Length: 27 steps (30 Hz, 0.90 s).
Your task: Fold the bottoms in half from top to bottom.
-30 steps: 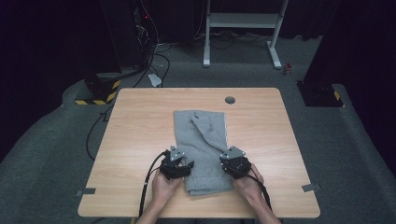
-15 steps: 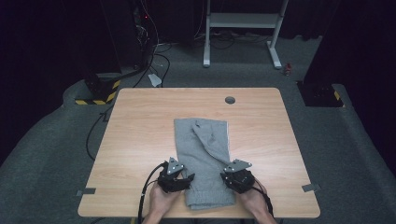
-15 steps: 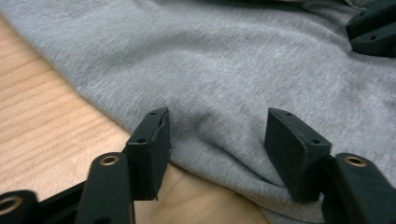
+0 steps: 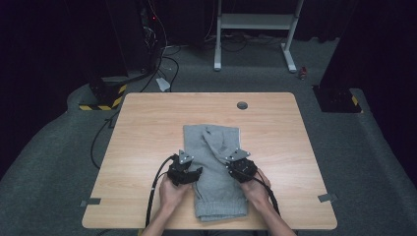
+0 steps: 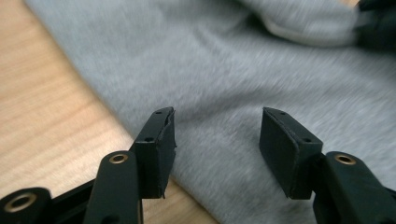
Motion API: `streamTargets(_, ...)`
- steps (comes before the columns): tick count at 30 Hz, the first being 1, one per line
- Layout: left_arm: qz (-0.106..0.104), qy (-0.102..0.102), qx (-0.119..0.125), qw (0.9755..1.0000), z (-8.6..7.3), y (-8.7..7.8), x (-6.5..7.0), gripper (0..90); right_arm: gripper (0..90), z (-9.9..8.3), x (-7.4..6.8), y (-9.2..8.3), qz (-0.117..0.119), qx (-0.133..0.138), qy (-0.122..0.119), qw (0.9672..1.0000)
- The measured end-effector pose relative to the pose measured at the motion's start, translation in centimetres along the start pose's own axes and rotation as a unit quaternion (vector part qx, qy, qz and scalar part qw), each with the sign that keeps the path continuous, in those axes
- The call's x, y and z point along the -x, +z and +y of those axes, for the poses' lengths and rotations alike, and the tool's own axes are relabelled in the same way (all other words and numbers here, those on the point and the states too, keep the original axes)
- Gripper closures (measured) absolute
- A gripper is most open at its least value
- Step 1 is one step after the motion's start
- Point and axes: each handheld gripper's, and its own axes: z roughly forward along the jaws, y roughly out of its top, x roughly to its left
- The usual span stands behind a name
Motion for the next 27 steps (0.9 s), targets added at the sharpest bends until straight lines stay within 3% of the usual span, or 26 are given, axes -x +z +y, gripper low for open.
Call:
streamTargets(2, -0.003, -0.005, 0.006, 1.0, -0.2, 0.0, -0.2, 44.6, 82.6, 0.0, 0.8, -0.4, -0.01, 0.013, 0.013, 0.9998)
streamTargets(5, 0.001, 0.007, 0.018, 0.9998, -0.6, 0.0, -0.2, 44.6, 83.1, -0.6, 3.0, -0.7, -0.018, 0.023, 0.054, 0.9981)
streamTargets(8, 0.002, 0.007, 0.025, 0.9997, -0.8, 0.0, -0.2, 44.6, 80.8, -1.8, 4.9, 0.3, -0.012, -0.009, 0.101, 0.9948)
streamTargets(10, 0.003, 0.007, 0.026, 0.9996, -0.8, 0.1, -0.2, 44.6, 73.1, -2.5, 5.2, 0.6, -0.015, -0.023, 0.112, 0.9933)
streamTargets(12, 0.001, 0.008, 0.025, 0.9996, -0.8, 0.1, -0.2, 44.6, 69.0, -2.7, 5.0, -0.1, -0.026, -0.005, 0.109, 0.9937)
streamTargets(15, 0.002, 0.008, 0.025, 0.9996, -0.8, 0.1, -0.2, 44.6, 68.8, -2.5, 3.6, -1.6, -0.007, 0.044, 0.093, 0.9947)
streamTargets(18, 0.001, 0.009, 0.025, 0.9996, -0.8, 0.1, -0.2, 44.6, 69.5, -2.3, 1.8, -1.1, 0.018, 0.023, 0.04, 0.9988)
streamTargets(20, 0.002, 0.01, 0.026, 0.9996, -0.9, 0.0, -0.2, 44.9, 71.6, -2.7, 1.2, -0.2, 0.042, 0.005, 0.042, 0.9982)
streamTargets(21, -0.001, 0.011, 0.024, 0.9997, -1.0, -0.1, -0.2, 45.1, 73.3, -3.0, 0.9, -0.1, 0.043, 0.011, 0.04, 0.9982)
streamTargets(24, -0.01, 0.018, 0.02, 0.9996, -1.5, -0.8, 0.2, 45.1, 73.5, -3.8, 0.6, -0.9, 0.057, 0.011, 0.045, 0.9973)
streamTargets(27, -0.025, 0.031, 0.001, 0.9992, -1.9, -1.7, 0.8, 46.1, 72.9, -4.7, -0.1, -2.0, 0.071, 0.01, 0.039, 0.9967)
